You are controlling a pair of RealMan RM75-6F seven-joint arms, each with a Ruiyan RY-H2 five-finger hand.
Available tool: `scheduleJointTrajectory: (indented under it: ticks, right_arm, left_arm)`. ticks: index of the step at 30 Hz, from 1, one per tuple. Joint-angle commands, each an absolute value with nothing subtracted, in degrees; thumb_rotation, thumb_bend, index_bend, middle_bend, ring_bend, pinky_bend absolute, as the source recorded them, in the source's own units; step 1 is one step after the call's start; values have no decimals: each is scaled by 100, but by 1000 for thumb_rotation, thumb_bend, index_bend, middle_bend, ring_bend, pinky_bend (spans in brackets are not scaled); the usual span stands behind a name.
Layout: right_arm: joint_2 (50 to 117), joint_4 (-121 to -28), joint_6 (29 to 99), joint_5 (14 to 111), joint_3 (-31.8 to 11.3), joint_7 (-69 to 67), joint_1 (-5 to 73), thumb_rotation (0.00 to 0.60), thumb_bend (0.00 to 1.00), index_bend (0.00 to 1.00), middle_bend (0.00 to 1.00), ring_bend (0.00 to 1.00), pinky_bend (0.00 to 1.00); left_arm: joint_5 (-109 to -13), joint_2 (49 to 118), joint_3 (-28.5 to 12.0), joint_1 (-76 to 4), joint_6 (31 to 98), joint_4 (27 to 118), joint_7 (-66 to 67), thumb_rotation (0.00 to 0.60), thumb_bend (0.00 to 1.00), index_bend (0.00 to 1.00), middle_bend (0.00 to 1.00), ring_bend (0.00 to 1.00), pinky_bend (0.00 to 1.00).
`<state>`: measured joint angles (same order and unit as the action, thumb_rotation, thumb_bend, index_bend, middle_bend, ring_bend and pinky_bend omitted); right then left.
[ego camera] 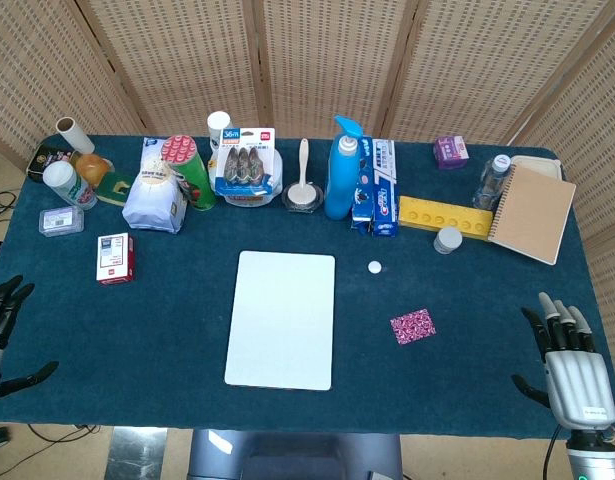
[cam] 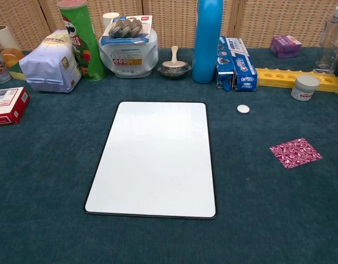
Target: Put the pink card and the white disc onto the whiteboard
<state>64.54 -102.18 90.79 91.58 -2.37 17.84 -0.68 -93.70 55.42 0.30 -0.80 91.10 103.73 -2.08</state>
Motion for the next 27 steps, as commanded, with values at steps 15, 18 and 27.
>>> scheduleJointTrajectory:
  ticks: [15,18,27]
  right_arm:
    - [6616,-9762,7724,9211,-333,1925,830,600,259,141,20,0,0]
    - [6571,-9592,7070,9390,-376,1491,1351,600,267,152,20,0,0]
    - [6876,-9074,5533,9347,-488,738,2534,600,273,179,18,0,0]
  left_arm:
    - [-9357,5514,-4,-19,9267,10389,-344,600,47,0,0,0,0]
    - [-9294,5526,-18,-40,9207,10412,-278,600,47,0,0,0,0]
    - [-9191,5580,-49,-21,9208,10467,-146,600,46,0,0,0,0]
